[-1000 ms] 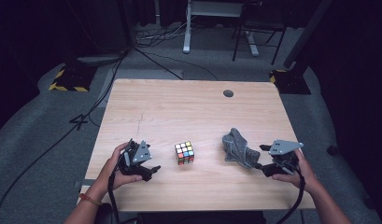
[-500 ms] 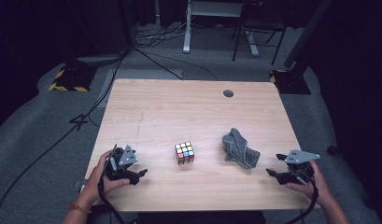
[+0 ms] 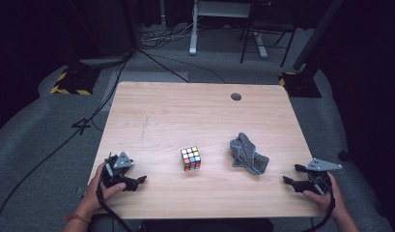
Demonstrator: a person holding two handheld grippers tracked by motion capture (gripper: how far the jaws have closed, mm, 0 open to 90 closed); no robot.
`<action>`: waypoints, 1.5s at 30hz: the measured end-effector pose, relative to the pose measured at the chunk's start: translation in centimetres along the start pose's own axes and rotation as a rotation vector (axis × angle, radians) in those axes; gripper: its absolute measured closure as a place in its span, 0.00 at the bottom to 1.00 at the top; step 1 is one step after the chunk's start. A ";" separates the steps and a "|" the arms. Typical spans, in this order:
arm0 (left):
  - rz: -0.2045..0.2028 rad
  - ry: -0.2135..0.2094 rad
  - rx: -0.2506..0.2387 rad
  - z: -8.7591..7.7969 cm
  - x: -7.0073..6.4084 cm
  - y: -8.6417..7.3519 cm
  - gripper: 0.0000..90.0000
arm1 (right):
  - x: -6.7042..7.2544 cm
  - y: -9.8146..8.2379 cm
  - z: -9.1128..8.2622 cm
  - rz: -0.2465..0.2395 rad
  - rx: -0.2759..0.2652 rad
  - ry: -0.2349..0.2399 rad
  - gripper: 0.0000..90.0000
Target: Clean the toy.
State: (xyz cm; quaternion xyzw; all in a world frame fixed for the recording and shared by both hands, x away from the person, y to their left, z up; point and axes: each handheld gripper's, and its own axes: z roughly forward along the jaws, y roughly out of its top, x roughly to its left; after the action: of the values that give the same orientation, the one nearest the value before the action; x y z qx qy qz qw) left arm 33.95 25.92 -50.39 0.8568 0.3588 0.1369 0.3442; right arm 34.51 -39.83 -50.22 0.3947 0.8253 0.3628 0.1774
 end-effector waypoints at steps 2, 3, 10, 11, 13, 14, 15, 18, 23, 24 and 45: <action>-0.006 0.002 0.000 0.0 0.0 0.0 0.17 | 0.0 -0.1 0.0 0.005 -0.006 -0.007 0.25; -0.009 0.003 0.000 0.1 -0.1 0.0 0.17 | 0.1 -0.1 0.0 0.006 -0.006 -0.009 0.25; -0.017 0.010 0.000 0.2 0.0 0.2 0.17 | 0.1 -0.1 0.0 0.010 -0.005 -0.010 0.24; -0.016 0.010 0.000 0.2 0.0 0.2 0.17 | 0.1 -0.1 0.0 0.010 -0.004 -0.010 0.24; -0.016 0.010 0.000 0.2 0.0 0.2 0.17 | 0.1 -0.1 0.0 0.010 -0.004 -0.009 0.24; -0.016 0.010 0.000 0.2 0.0 0.2 0.17 | 0.1 -0.1 0.1 0.010 -0.004 -0.009 0.24; -0.017 0.011 0.000 0.2 0.0 0.2 0.17 | 0.1 -0.1 0.1 0.012 -0.005 -0.009 0.24; -0.016 0.010 0.000 0.2 0.0 0.2 0.17 | 0.1 -0.1 0.1 0.012 -0.004 -0.009 0.24; -0.017 0.010 0.000 0.2 0.0 0.2 0.17 | 0.1 -0.1 0.1 0.012 -0.005 -0.010 0.24; -0.017 0.010 0.000 0.2 0.0 0.2 0.17 | 0.1 -0.1 0.1 0.012 -0.004 -0.010 0.24; -0.018 0.010 0.000 0.2 0.0 0.1 0.17 | 0.1 -0.1 0.1 0.013 -0.005 -0.012 0.24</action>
State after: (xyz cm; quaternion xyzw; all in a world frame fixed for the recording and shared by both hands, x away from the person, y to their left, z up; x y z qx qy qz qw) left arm 34.14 25.79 -50.42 0.8528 0.3682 0.1380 0.3436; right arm 34.47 -39.75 -50.32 0.4018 0.8208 0.3634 0.1810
